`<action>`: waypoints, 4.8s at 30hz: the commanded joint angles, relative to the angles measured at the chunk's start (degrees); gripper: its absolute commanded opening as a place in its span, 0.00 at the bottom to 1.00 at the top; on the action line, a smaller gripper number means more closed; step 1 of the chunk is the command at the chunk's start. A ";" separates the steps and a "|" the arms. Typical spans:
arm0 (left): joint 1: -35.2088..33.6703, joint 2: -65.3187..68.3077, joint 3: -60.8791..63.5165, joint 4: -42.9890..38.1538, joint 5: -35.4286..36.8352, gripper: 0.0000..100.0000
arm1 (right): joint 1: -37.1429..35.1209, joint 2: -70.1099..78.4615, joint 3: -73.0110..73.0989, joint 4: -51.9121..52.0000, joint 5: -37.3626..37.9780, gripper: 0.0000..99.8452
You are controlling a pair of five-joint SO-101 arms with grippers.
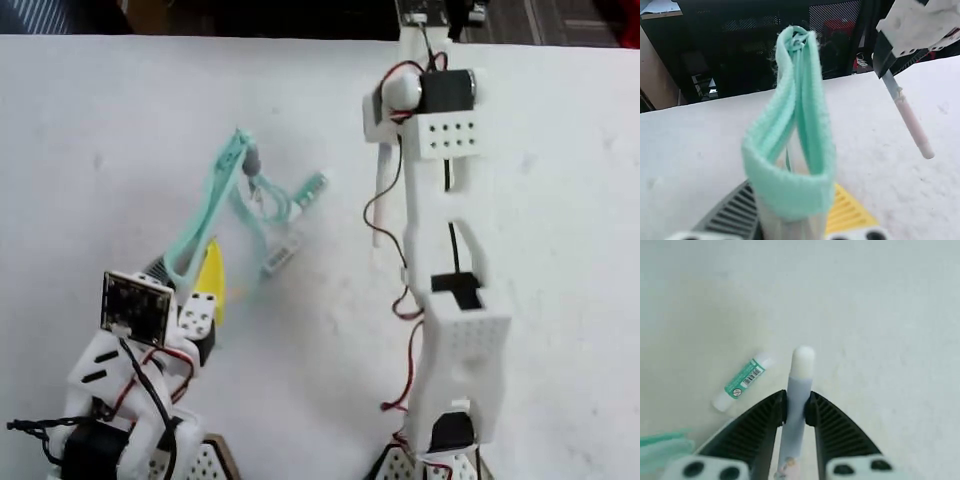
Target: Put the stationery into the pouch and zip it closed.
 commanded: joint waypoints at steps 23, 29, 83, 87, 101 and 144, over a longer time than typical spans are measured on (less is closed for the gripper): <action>-0.13 -0.40 -2.99 -0.09 -0.18 0.03 | -1.10 -53.05 19.08 1.19 0.97 0.02; -0.13 -0.40 -2.99 -0.09 -0.26 0.03 | -1.10 -62.02 19.08 1.19 0.97 0.02; -0.13 -0.40 -3.25 -0.26 -0.44 0.03 | -22.20 -75.30 31.03 -14.11 0.97 0.02; -0.13 -0.40 -3.34 -0.18 0.00 0.12 | -30.37 -73.54 31.03 -22.73 1.05 0.02; -0.40 -0.40 -2.46 0.26 4.92 0.23 | -42.68 -64.66 33.58 -32.66 1.05 0.02; -0.66 -0.40 -1.41 -0.44 5.19 0.23 | -33.80 -66.68 50.02 -33.45 10.11 0.24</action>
